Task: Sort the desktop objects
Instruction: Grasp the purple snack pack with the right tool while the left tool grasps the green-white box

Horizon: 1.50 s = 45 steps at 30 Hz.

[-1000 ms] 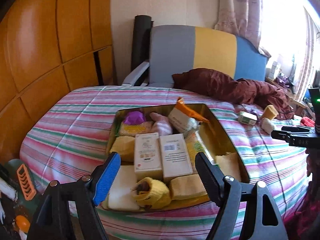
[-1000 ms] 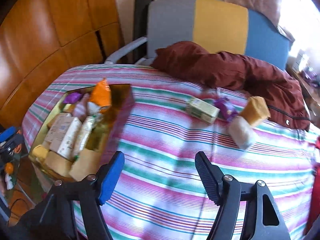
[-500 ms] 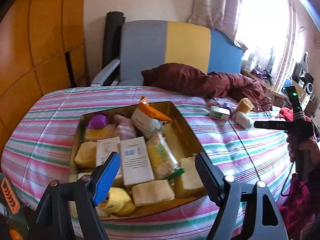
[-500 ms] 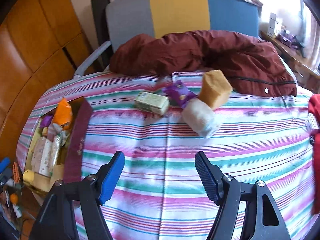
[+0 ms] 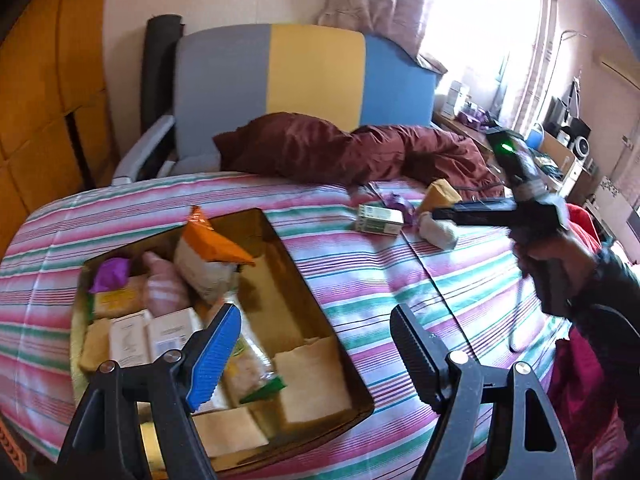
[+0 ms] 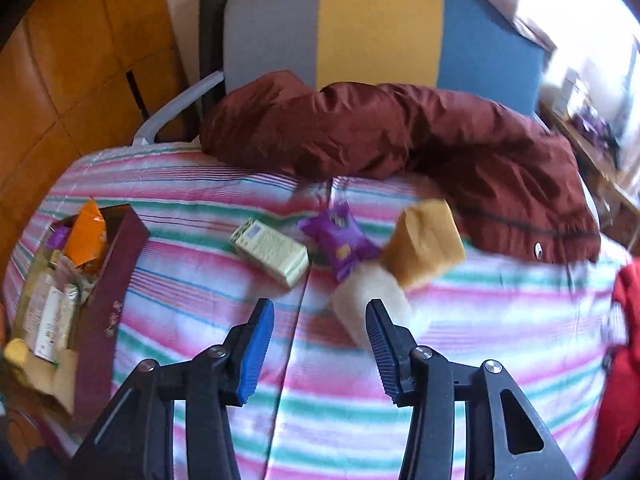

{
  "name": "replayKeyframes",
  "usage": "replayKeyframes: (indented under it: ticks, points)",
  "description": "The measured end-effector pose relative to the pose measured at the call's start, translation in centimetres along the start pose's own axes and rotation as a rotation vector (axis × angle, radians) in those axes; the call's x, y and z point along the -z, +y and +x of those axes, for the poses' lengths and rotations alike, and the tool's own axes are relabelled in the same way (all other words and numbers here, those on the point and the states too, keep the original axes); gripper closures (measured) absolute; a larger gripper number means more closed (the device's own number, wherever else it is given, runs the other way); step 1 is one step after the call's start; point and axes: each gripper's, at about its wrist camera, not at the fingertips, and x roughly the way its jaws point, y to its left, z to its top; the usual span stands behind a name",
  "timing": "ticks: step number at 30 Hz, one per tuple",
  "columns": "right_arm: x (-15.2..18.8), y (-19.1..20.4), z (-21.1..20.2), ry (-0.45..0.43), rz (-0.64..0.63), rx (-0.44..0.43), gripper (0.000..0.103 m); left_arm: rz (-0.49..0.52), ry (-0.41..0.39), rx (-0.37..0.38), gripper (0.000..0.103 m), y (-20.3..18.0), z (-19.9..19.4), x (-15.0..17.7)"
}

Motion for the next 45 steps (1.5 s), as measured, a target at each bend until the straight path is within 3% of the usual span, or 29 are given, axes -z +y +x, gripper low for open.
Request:
replayKeyframes:
  ticks: [10, 18, 23, 24, 25, 31, 33, 36, 38, 42, 45]
  points:
    - [-4.3, -2.5, 7.6, 0.076, 0.06, -0.056, 0.054, -0.045, 0.096, 0.106, 0.025, -0.6, 4.4, -3.0]
    - [-5.5, -1.5, 9.6, 0.118, -0.057, -0.008, 0.054, -0.13, 0.174, 0.231, 0.025, -1.9, 8.2, -6.0]
    - [-5.2, 0.1, 10.5, 0.179, -0.214, 0.057, 0.054, -0.134, 0.185, 0.232, 0.025, -2.7, 9.9, -7.4]
    - [-5.0, 0.4, 10.6, 0.185, -0.235, 0.073, 0.062, -0.139, 0.192, 0.23, 0.025, -2.8, 10.4, -7.7]
    - [-4.8, 0.6, 10.5, 0.184, -0.252, 0.082, 0.062, -0.142, 0.198, 0.232, 0.025, -2.9, 10.9, -7.9]
    - [-4.3, -1.0, 8.6, 0.143, -0.154, 0.006, 0.064, -0.212, 0.261, 0.26, 0.026, -3.1, 14.3, -8.8]
    - [-3.9, -1.5, 7.9, 0.127, -0.128, -0.006, 0.064, -0.224, 0.264, 0.223, 0.026, -3.3, 15.7, -9.2]
    - [-3.4, -2.1, 7.1, 0.104, -0.093, -0.026, 0.064, -0.101, 0.243, 0.139, 0.026, -4.8, 17.4, -9.7]
    - [-3.2, -2.8, 6.1, 0.077, -0.048, -0.042, 0.064, -0.033, 0.262, 0.122, 0.024, -5.9, 18.8, -9.8]
    - [-3.0, -4.0, 4.4, 0.019, 0.008, -0.091, 0.064, 0.135, 0.238, 0.068, 0.01, -8.6, 20.7, -10.0]
    - [-3.6, -4.4, 3.9, -0.004, 0.015, -0.104, 0.064, 0.185, 0.246, 0.061, 0.0, -9.6, 22.2, -10.3]
